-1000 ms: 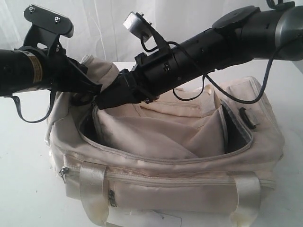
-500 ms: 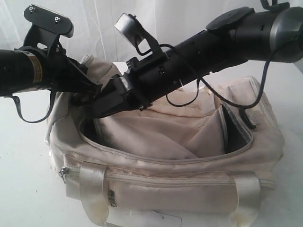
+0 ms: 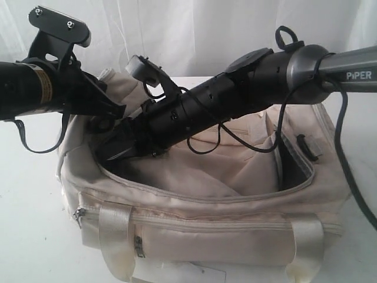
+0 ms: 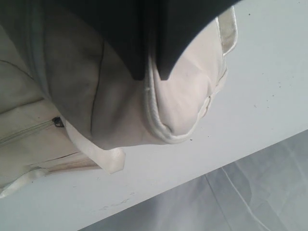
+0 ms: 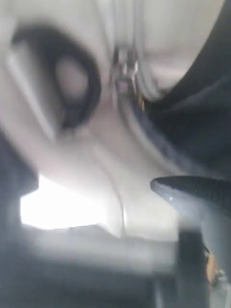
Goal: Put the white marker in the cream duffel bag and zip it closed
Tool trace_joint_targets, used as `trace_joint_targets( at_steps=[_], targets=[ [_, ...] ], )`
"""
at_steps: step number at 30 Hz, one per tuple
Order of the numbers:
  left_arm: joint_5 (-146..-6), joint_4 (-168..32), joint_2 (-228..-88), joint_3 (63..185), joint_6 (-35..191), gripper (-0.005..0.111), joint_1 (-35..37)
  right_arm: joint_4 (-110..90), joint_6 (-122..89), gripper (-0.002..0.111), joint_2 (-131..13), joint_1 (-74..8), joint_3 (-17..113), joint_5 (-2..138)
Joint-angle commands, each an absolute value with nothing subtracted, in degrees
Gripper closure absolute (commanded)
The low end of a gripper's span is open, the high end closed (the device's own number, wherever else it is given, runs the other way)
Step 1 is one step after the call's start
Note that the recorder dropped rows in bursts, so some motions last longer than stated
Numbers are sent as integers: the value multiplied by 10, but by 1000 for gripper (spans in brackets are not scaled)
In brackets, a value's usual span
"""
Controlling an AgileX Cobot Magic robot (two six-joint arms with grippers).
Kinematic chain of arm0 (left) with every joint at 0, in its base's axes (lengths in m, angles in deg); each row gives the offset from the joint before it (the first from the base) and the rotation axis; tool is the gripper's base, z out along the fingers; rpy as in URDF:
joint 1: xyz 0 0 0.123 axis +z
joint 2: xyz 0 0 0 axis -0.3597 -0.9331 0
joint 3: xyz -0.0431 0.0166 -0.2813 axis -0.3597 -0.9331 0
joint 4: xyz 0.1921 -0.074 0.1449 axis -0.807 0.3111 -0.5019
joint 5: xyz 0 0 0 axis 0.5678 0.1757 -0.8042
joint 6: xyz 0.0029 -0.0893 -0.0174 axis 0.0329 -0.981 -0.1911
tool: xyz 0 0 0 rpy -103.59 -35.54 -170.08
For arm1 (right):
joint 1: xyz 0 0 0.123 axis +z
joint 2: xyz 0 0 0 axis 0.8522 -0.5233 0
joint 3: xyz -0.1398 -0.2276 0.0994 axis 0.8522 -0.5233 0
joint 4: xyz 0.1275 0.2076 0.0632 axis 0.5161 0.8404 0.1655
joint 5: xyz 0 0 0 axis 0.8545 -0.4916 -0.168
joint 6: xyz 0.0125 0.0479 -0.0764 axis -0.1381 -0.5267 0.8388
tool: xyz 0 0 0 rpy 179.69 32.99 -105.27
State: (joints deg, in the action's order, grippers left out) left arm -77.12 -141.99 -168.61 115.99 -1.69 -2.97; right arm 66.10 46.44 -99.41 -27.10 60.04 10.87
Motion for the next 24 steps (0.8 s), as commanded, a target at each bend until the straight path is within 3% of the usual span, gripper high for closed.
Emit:
trace_joint_targets(
  at_steps=[1, 18, 24],
  targets=[
    [-742, -1432, -1677, 1167, -20, 107, -29, 637, 452, 72, -998, -271, 600, 159],
    [-822, -1427, -1677, 1167, -24, 107, -29, 695, 484, 72, -1014, -271, 600, 247],
    [-818, -1427, -1677, 1167, -24, 107, -29, 689, 484, 91, -1012, -275, 600, 248]
  ],
)
